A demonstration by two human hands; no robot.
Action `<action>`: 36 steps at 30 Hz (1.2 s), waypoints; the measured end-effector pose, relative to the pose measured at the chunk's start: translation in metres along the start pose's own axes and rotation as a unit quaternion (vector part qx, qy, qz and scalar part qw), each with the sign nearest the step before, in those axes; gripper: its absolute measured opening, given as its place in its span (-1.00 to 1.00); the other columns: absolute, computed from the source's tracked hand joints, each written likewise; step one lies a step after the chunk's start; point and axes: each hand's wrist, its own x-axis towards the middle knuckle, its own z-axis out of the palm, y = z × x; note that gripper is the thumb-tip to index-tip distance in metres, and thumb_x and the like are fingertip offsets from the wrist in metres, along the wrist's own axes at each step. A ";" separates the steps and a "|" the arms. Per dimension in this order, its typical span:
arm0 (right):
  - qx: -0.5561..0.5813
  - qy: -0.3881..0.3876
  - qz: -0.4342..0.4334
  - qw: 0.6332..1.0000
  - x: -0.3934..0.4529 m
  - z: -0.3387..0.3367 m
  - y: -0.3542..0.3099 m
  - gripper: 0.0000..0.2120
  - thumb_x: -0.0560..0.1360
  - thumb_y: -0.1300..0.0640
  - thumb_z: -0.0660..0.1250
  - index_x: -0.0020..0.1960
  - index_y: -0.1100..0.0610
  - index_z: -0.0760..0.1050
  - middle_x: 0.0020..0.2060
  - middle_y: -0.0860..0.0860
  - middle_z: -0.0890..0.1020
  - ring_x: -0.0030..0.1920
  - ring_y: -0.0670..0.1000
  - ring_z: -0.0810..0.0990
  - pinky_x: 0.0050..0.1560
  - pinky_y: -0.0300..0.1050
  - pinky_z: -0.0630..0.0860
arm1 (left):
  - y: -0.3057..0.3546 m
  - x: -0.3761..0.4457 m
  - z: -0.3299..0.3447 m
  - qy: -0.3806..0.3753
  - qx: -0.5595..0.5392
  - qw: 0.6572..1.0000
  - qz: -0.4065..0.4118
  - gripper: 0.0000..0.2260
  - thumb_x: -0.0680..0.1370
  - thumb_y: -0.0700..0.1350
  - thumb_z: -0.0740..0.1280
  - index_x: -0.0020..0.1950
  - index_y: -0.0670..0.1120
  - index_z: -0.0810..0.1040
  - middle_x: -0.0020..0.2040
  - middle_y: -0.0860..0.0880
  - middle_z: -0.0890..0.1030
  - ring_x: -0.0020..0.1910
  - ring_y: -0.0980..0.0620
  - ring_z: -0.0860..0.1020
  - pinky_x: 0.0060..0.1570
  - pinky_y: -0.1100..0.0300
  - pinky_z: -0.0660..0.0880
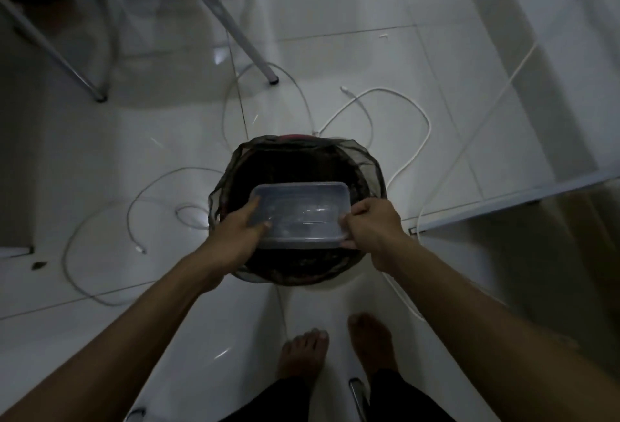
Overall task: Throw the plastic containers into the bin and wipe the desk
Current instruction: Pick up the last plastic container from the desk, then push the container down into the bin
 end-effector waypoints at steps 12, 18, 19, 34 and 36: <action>-0.238 0.107 -0.203 0.944 0.023 0.006 0.005 -0.78 0.44 0.09 0.33 0.02 0.19 0.57 -0.08 0.09 0.63 -0.06 0.10 0.59 -0.18 -0.22 0.39 | 0.009 0.012 0.001 0.233 0.326 0.900 0.173 -0.57 0.52 -0.14 0.27 0.39 -0.12 0.32 0.32 -0.24 0.35 0.27 -0.25 0.26 0.24 -0.10 0.28; -0.181 0.138 -0.212 0.950 0.029 -0.025 0.032 -0.40 0.37 -0.06 0.45 0.32 0.09 0.33 0.15 0.08 0.43 0.11 0.01 0.44 0.02 -0.08 0.45 | -0.007 0.015 -0.016 0.170 0.041 0.982 -0.067 -0.41 0.49 0.14 0.32 0.40 -0.11 0.25 0.30 -0.10 0.44 0.17 -0.06 0.44 0.10 0.13 0.39; -0.157 0.087 -0.171 0.969 0.032 -0.030 0.038 -0.51 0.38 -0.07 0.44 0.20 0.14 0.45 0.06 0.09 0.54 0.06 0.03 0.52 -0.03 -0.08 0.48 | -0.011 0.014 -0.018 0.170 0.033 0.982 -0.073 -0.53 0.49 0.15 0.31 0.29 -0.08 0.36 0.18 -0.07 0.50 0.05 -0.03 0.47 0.00 0.15 0.40; 0.147 0.052 -0.099 0.983 0.006 -0.064 0.023 -0.79 0.55 0.17 0.19 -0.24 0.21 0.42 -0.30 0.19 0.51 -0.28 0.12 0.53 -0.17 0.13 0.61 | 0.012 -0.002 -0.030 0.278 -0.086 0.955 0.062 -0.81 0.59 -0.11 0.18 -0.23 -0.02 0.39 -0.21 -0.07 0.53 -0.17 -0.07 0.52 -0.05 -0.05 0.52; 0.128 0.102 -0.095 0.982 0.008 -0.063 0.029 -0.74 0.47 0.05 0.24 -0.31 0.19 0.40 -0.30 0.18 0.49 -0.26 0.12 0.48 -0.15 0.22 0.57 | 0.012 -0.004 -0.032 0.259 -0.205 0.943 0.051 -0.77 0.59 -0.17 0.17 -0.27 -0.04 0.38 -0.25 -0.04 0.49 -0.18 -0.01 0.48 -0.08 0.02 0.49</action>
